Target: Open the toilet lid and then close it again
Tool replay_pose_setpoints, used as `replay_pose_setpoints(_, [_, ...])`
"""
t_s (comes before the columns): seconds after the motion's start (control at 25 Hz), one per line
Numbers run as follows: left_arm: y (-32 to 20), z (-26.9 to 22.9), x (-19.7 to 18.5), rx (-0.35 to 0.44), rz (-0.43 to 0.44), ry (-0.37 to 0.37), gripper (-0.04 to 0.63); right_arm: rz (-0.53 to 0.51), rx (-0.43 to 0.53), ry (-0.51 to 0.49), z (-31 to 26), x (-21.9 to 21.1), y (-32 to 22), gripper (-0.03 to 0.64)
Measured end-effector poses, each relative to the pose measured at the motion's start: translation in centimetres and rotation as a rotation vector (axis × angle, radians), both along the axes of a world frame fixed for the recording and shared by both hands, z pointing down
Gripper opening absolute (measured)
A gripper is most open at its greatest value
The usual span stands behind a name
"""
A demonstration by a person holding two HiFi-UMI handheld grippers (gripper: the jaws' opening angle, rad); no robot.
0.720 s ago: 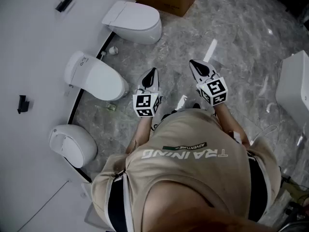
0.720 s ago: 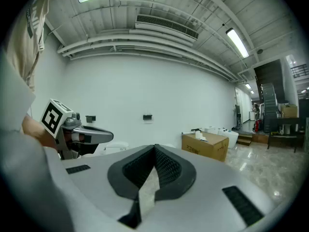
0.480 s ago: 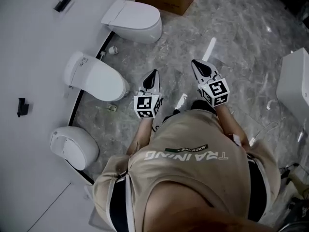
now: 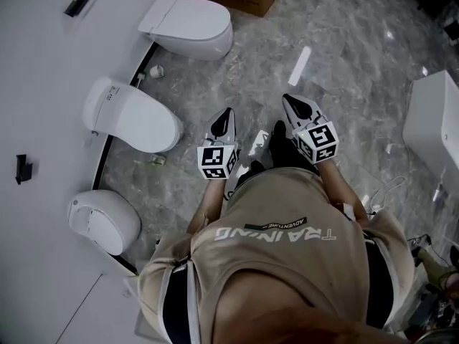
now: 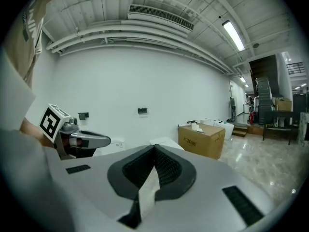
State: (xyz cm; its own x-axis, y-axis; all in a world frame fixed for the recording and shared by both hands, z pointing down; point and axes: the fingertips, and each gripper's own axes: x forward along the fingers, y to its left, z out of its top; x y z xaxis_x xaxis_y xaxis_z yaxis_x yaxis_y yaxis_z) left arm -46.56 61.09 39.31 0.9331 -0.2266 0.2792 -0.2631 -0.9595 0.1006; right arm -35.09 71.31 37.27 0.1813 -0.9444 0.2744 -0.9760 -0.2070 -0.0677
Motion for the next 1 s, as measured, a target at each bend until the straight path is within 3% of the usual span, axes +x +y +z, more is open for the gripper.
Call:
replay_pose_setpoints(0.2, [-1.0, 0.1, 4.6, 0.022, 0.043, -0.018, 0.005, -0.004, -0.010, -0.030, 1.7, 4.1, -2.3, 0.009])
replay_pose_setpoints(0.6, [-8.1, -0.7, 14.0, 0.085, 0.003, -0.064, 0.005, -0.021, 0.040, -0.088, 2.7, 15.0, -8.3, 0.009])
replay_pose_setpoints(1.0, [-11.8, 0.2, 22.2, 0.062, -0.057, -0.082, 0.005, -0.055, 0.062, -0.038, 2.7, 23.9, -12.9, 0.009])
